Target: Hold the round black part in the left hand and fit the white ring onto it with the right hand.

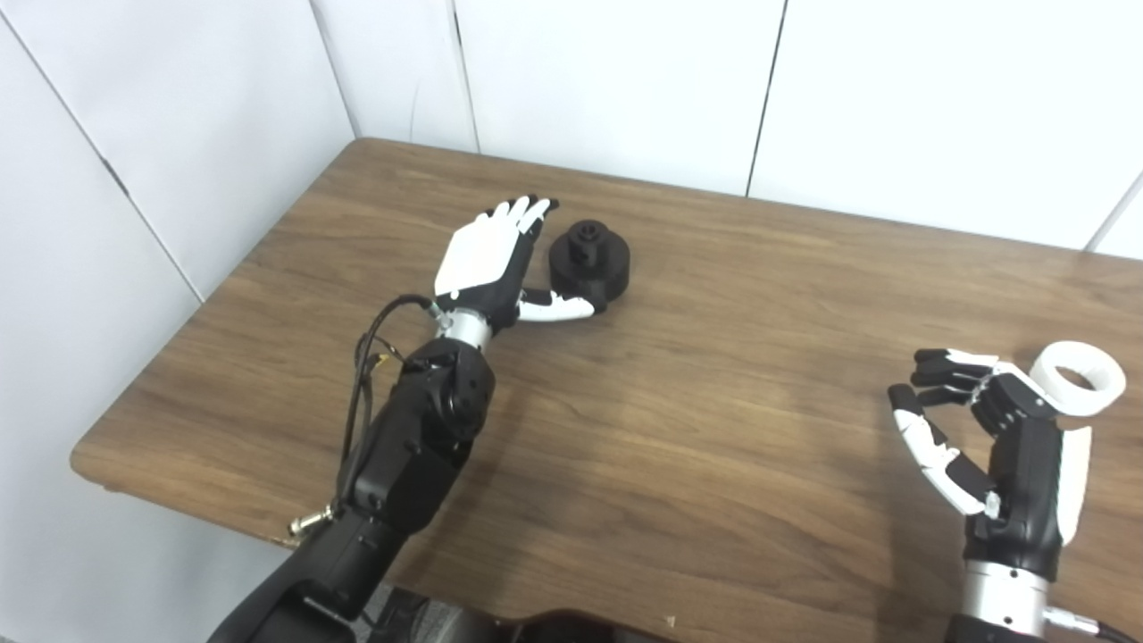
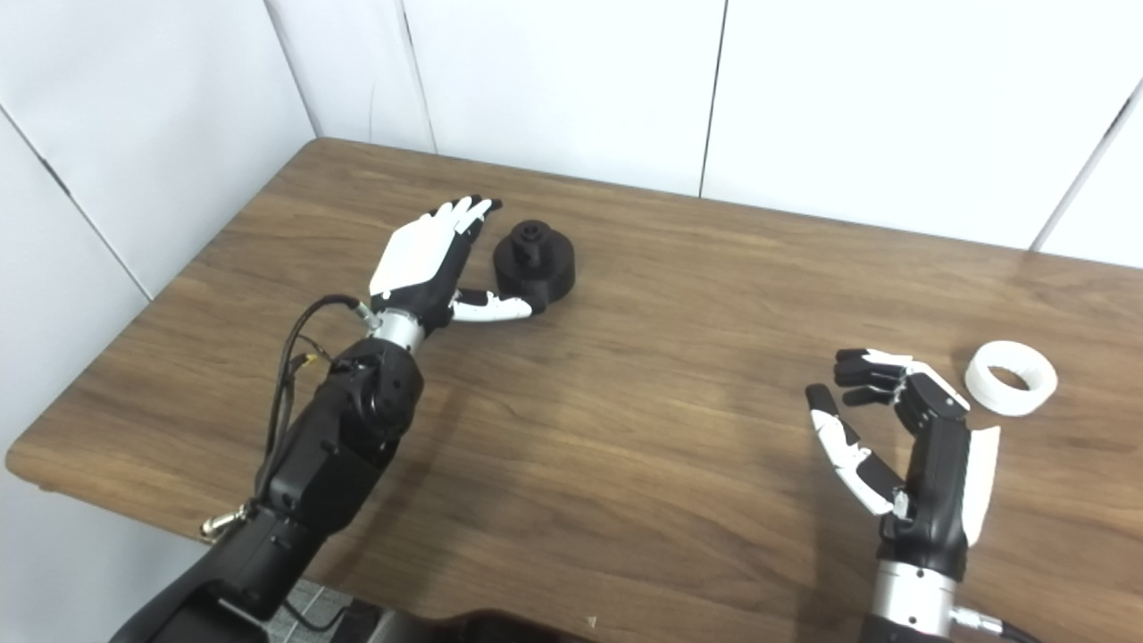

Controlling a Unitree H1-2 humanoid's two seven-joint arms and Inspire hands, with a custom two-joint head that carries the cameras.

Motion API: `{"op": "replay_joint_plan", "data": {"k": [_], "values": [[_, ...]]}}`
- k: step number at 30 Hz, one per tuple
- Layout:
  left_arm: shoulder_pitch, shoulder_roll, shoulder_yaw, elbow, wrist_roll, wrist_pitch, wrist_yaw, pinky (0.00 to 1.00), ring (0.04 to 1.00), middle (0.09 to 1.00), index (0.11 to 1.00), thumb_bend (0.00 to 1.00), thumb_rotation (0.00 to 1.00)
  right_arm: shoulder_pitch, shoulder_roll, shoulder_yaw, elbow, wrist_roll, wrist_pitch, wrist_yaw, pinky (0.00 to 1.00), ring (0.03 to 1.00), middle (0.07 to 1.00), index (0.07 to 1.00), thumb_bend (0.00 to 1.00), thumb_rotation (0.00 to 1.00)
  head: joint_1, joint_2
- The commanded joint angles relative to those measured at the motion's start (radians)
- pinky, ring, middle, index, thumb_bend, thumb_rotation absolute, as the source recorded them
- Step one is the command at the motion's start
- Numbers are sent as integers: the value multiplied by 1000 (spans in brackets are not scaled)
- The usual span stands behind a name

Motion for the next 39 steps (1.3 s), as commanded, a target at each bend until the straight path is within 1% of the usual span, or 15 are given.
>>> {"op": "replay_joint_plan", "data": {"k": [1, 4, 8, 11, 17, 24, 29, 32, 37, 39], "values": [[-63, 28, -5, 10, -2, -22, 21, 1000, 1000, 1000, 925, 1000, 533, 48, -27, -16, 55, -1, -13, 5, 452, 549, 611, 496, 499, 141, 1, 0], [-78, 32, -15, 51, -2, -19, 25, 1000, 1000, 1000, 929, 1000, 539, 48, -27, -15, 52, 1, -12, 8, 443, 543, 607, 497, 499, 139, 1, 1], [-93, 36, -23, 113, -4, -26, 47, 1000, 1000, 1000, 926, 1000, 552, 50, -25, -17, 45, -7, 0, 5, 449, 549, 612, 497, 499, 141, -2, 2], [-101, 37, -28, 146, -4, -27, 61, 1000, 1000, 1000, 925, 1000, 561, 49, -25, -17, 48, 2, -8, 7, 451, 551, 613, 496, 500, 140, -2, 2], [-111, 35, -34, 175, -9, -23, 68, 1000, 1000, 1000, 933, 1000, 544, 53, -29, -17, 42, 6, -7, 13, 456, 560, 620, 497, 499, 139, -1, 5], [-119, 42, -49, 191, -6, -18, 71, 999, 1000, 1000, 931, 1000, 547, 58, -29, -19, 33, 9, 0, 15, 452, 556, 617, 497, 499, 141, -1, 8], [-130, 41, -56, 210, -8, -18, 78, 991, 1000, 1000, 918, 1000, 537, 60, -27, -20, 29, 0, 0, 11, 447, 551, 614, 496, 500, 142, -4, 10], [-138, 37, -53, 229, -30, -34, 87, 996, 1000, 1000, 909, 1000, 512, 61, -27, -20, 28, -1, -5, 9, 444, 549, 614, 496, 500, 141, -6, 12], [-150, 34, -55, 251, -59, -41, 86, 991, 1000, 1000, 887, 1000, 520, 66, -23, -22, 18, -9, 6, 6, 445, 550, 613, 496, 500, 141, -13, 16], [-156, 32, -60, 262, -62, -34, 85, 993, 1000, 1000, 867, 1000, 519, 67, -23, -22, 16, -4, 6, 8, 450, 558, 617, 496, 500, 142, -15, 18]]}}
